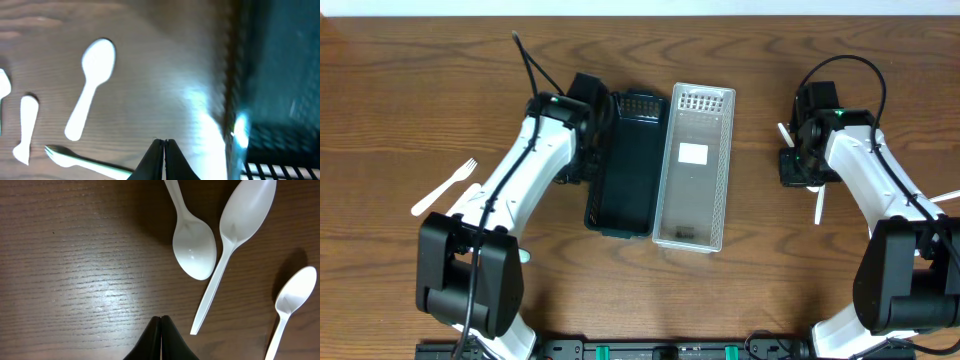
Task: Pack container
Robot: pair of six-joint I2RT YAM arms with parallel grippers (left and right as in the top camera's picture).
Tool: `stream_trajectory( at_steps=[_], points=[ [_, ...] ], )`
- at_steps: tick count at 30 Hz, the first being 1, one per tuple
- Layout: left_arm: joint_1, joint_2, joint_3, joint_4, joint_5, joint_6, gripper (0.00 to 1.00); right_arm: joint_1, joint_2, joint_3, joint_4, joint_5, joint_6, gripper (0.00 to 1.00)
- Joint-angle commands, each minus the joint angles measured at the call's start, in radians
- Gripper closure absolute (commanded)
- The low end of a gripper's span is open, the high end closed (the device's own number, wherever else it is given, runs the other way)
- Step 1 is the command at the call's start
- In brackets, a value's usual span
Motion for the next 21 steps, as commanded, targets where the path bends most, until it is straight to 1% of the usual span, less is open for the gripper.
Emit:
stream_trajectory(
  at_steps=[1, 5, 10, 18, 21],
  points=[
    [0.012, 0.013, -0.038, 0.026, 0.018, -0.019, 0.94, -0.005, -0.001, 0.005, -0.002, 0.013, 0.014, 0.95],
    [0.003, 0.013, -0.081, 0.055, 0.161, -0.019, 0.94, -0.005, -0.001, 0.005, -0.003, 0.014, 0.013, 0.95],
    [-0.029, 0.013, -0.084, 0.042, 0.315, -0.019, 0.94, -0.005, -0.001, 0.005, 0.000, 0.013, 0.013, 0.96],
    [-0.074, 0.013, -0.084, 0.002, 0.343, -0.007, 0.94, -0.006, -0.001, 0.006, 0.002, -0.002, 0.006, 0.97],
    [-0.061, 0.013, -0.084, 0.002, 0.272, -0.013, 0.94, -0.006, -0.001, 0.008, 0.001, -0.002, 0.006, 0.97]
  ],
)
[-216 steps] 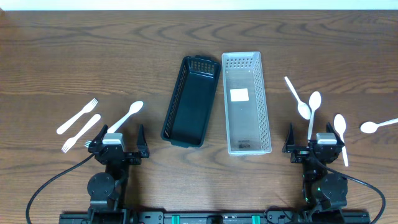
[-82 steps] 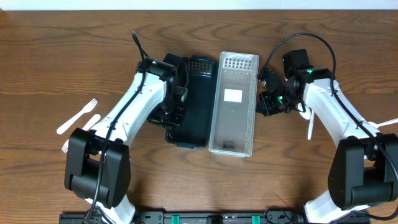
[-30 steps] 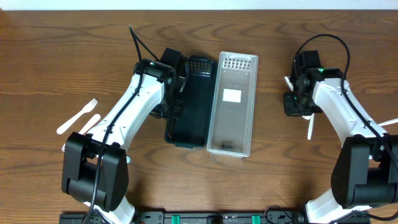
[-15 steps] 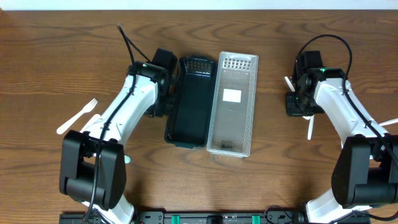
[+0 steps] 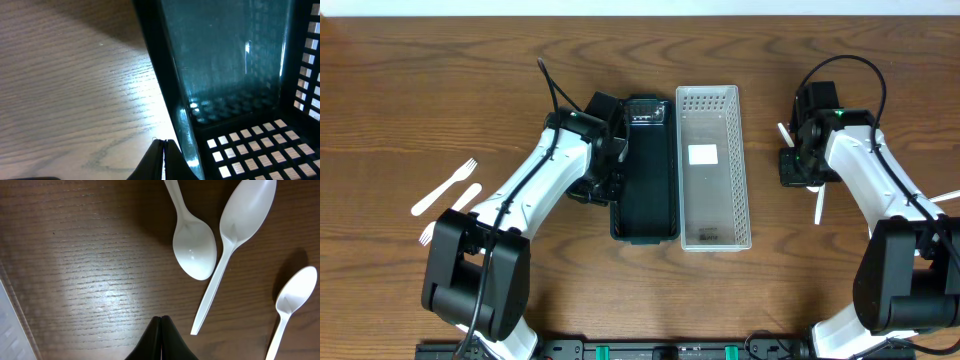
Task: Pack container
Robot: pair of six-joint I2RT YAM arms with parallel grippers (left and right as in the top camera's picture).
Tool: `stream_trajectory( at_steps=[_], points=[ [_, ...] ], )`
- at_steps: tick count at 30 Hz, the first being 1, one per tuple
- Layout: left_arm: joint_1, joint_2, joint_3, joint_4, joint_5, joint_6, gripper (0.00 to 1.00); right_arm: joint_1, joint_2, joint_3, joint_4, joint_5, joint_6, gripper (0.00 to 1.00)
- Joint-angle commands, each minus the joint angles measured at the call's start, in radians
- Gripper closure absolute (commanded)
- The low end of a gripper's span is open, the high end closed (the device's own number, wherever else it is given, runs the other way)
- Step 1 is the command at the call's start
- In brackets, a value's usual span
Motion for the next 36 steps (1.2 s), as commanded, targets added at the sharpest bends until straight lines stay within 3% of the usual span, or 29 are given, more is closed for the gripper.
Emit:
stream_trajectory(
  at_steps=[1, 5, 9, 12, 36],
  points=[
    [0.021, 0.011, 0.000, -0.005, -0.085, -0.013, 0.94, -0.007, -0.003, 0.011, 0.000, -0.001, 0.005, 0.96],
    [0.077, 0.010, 0.000, -0.006, -0.192, -0.044, 0.94, -0.010, -0.015, 0.035, 0.000, -0.055, -0.003, 0.98],
    [0.154, 0.003, 0.000, -0.006, -0.192, -0.107, 0.94, -0.005, -0.039, 0.044, 0.000, -0.346, -0.142, 0.97],
    [0.208, -0.004, 0.000, -0.007, -0.191, -0.130, 0.94, 0.009, -0.040, 0.044, -0.001, -0.430, -0.156, 0.96],
    [0.252, -0.011, 0.000, -0.037, -0.176, -0.125, 0.94, 0.132, -0.039, 0.040, 0.123, -0.493, -0.219, 0.90]
  ],
)
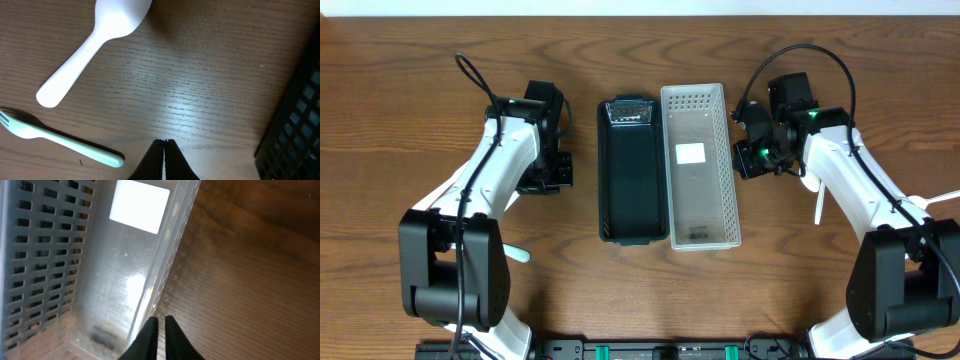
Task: Pack container
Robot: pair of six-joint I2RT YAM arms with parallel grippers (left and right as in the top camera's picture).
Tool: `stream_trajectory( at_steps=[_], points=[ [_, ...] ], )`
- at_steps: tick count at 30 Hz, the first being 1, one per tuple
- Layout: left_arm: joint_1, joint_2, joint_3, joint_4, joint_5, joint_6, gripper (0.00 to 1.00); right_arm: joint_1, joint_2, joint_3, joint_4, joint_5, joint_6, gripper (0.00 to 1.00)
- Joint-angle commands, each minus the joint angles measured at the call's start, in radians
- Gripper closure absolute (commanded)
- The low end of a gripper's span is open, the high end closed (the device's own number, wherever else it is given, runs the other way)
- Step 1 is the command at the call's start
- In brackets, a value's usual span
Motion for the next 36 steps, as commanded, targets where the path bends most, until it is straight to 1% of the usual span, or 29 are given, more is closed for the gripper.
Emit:
stream_trajectory(
  at_steps=[1, 3, 6, 8, 11, 12, 13, 14, 15, 16, 17, 18, 20, 22, 24, 25, 32, 34, 36],
  points=[
    [0.000, -0.013, 0.000, -0.006, -0.005, -0.011, 0.94, 0.004, -0.023, 0.018, 0.003, 0.013, -0.016, 0.90],
    [0.000, -0.023, 0.000, -0.007, -0.005, 0.004, 0.94, -0.002, -0.023, 0.018, 0.008, 0.120, 0.026, 0.89],
    [0.000, -0.070, 0.003, -0.007, -0.005, 0.032, 0.94, -0.021, -0.031, 0.021, 0.024, 0.350, 0.162, 0.89],
    [0.000, -0.129, 0.010, -0.006, -0.005, 0.036, 0.94, -0.042, -0.047, 0.040, 0.026, 0.436, 0.184, 0.88],
    [0.000, -0.254, 0.023, -0.003, -0.010, 0.044, 0.94, -0.080, -0.092, 0.119, 0.000, 0.532, 0.186, 0.85],
    [0.000, -0.295, 0.024, -0.002, -0.009, 0.050, 0.94, -0.092, -0.111, 0.154, -0.016, 0.544, 0.185, 0.75],
    [0.000, -0.339, 0.024, 0.000, -0.009, 0.055, 0.84, -0.106, -0.134, 0.195, -0.029, 0.545, 0.185, 0.56],
    [0.000, -0.386, 0.024, 0.002, -0.009, 0.055, 0.57, -0.121, -0.158, 0.235, -0.037, 0.539, 0.184, 0.37],
    [0.000, -0.424, 0.024, 0.005, -0.009, 0.055, 0.36, -0.134, -0.180, 0.269, -0.042, 0.517, 0.169, 0.27],
    [0.000, -0.464, 0.024, 0.008, -0.009, 0.055, 0.29, -0.145, -0.196, 0.296, -0.050, 0.477, 0.135, 0.21],
    [0.000, -0.496, 0.024, 0.007, -0.008, 0.055, 0.27, -0.159, -0.211, 0.326, -0.069, 0.423, 0.087, 0.18],
    [0.000, -0.523, 0.024, 0.006, -0.008, 0.055, 0.27, -0.171, -0.219, 0.351, -0.100, 0.380, 0.048, 0.17],
    [0.000, -0.573, 0.024, -0.001, -0.008, 0.051, 0.27, -0.190, -0.221, 0.377, -0.161, 0.357, -0.007, 0.17],
    [0.000, -0.610, 0.024, -0.008, -0.008, 0.024, 0.19, -0.206, -0.208, 0.377, -0.222, 0.357, -0.086, 0.15],
    [0.000, -0.632, 0.024, -0.013, -0.008, -0.006, 0.17, -0.222, -0.173, 0.377, -0.293, 0.362, -0.172, 0.08],
    [0.000, -0.638, 0.024, -0.018, -0.008, -0.019, 0.18, -0.231, -0.140, 0.377, -0.322, 0.375, -0.195, 0.01],
    [0.000, -0.625, 0.024, -0.054, -0.008, -0.021, 0.17, -0.257, 0.051, 0.377, -0.309, 0.406, -0.198, 0.01],
    [0.000, -0.621, 0.024, -0.061, -0.008, -0.021, 0.17, -0.257, 0.111, 0.377, -0.300, 0.406, -0.216, 0.04],
    [0.000, -0.618, 0.024, -0.060, -0.008, -0.021, 0.17, -0.253, 0.161, 0.377, -0.291, 0.406, -0.219, 0.09]
  ],
)
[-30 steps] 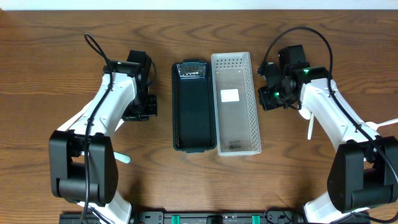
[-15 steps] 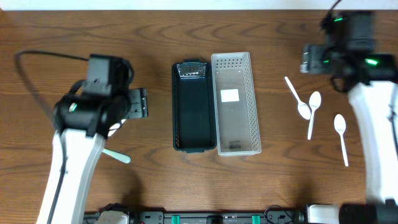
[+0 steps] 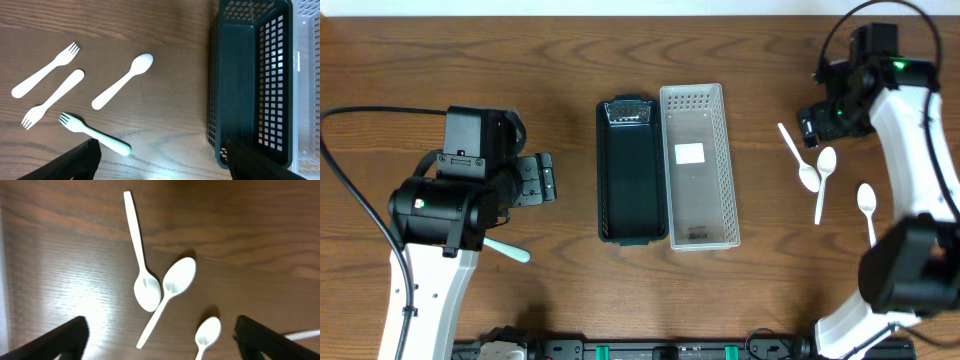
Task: Pack container
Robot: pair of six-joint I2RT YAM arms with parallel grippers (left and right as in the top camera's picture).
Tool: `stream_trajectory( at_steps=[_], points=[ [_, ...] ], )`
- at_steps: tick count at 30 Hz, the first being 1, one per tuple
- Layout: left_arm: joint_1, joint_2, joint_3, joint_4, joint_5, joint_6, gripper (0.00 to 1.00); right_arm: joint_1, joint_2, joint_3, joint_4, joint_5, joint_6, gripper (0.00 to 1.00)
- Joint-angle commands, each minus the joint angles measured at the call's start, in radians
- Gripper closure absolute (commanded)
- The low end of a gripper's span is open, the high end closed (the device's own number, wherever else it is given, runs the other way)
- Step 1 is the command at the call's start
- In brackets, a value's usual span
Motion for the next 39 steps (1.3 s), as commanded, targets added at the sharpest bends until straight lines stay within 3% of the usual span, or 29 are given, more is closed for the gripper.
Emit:
stream_trajectory(
  at_steps=[1, 4, 9, 39],
  points=[
    [0.000, 0.010, 0.011, -0.004, -0.008, -0.018, 0.17, -0.001, 0.067, -0.005, 0.010, 0.009, -0.034, 0.12],
    [0.000, 0.011, 0.011, -0.003, -0.008, -0.018, 0.17, 0.011, 0.127, -0.005, 0.014, 0.008, -0.034, 0.27],
    [0.000, 0.011, 0.011, -0.003, -0.008, -0.017, 0.17, 0.019, 0.196, -0.005, 0.016, 0.005, -0.034, 0.32],
    [0.000, 0.011, 0.011, -0.003, -0.008, -0.017, 0.17, 0.023, 0.354, -0.012, 0.057, -0.050, -0.034, 0.38]
  ],
)
